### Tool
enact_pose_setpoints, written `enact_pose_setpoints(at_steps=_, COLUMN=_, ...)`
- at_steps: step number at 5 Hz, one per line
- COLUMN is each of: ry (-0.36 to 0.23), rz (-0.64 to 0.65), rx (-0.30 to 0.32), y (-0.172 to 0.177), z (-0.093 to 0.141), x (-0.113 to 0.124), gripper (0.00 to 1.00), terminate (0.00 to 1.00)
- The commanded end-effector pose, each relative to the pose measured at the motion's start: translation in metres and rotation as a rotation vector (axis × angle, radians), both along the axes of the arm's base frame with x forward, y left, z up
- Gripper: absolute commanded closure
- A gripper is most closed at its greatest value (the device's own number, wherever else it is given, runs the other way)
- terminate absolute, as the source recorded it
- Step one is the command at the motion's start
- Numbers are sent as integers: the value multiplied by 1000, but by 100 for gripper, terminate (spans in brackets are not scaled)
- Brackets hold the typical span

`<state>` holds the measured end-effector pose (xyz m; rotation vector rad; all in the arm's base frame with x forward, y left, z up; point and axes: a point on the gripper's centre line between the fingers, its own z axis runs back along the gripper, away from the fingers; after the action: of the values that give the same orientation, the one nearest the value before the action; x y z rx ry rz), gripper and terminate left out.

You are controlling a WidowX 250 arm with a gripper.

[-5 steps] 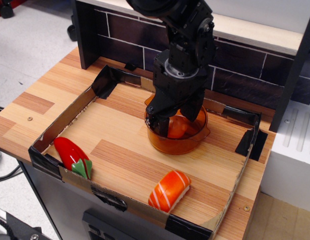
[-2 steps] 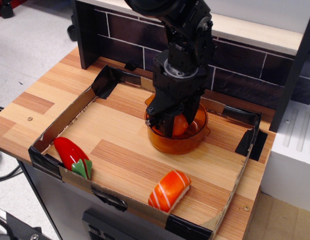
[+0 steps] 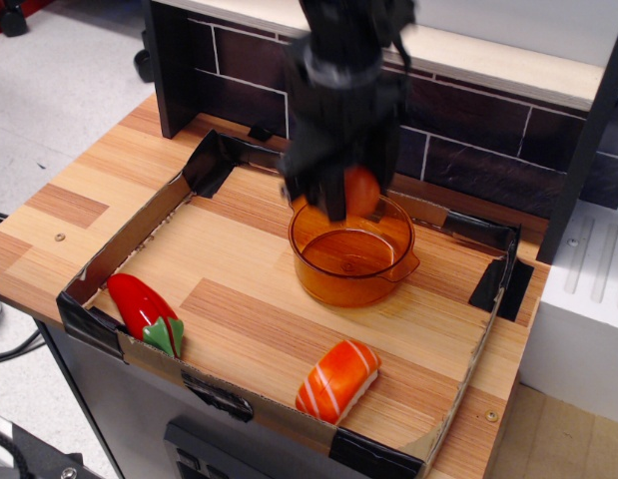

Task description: Take carrot out of pot

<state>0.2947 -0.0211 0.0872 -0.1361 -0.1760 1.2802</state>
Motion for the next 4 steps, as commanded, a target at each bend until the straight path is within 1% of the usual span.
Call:
enact_pose_setpoints(at_steps=1, ry=-63, rz=52, rx=26, y=58, z=25, x=-8, gripper=100, terminate=0)
enact_pose_setpoints(at_steps=2, ry=-11, rz=54, rx=55, y=92, z=10, x=-17, gripper=100, terminate=0)
enact_pose_setpoints(at_steps=3, ry=44, rz=-3, rx=110, y=102, z=-12, x=-36, gripper=100, terminate=0)
enact_pose_setpoints(at_steps=4, ry=70, rz=-39, rx=124, y=96, z=-25, x=-46, gripper=100, terminate=0)
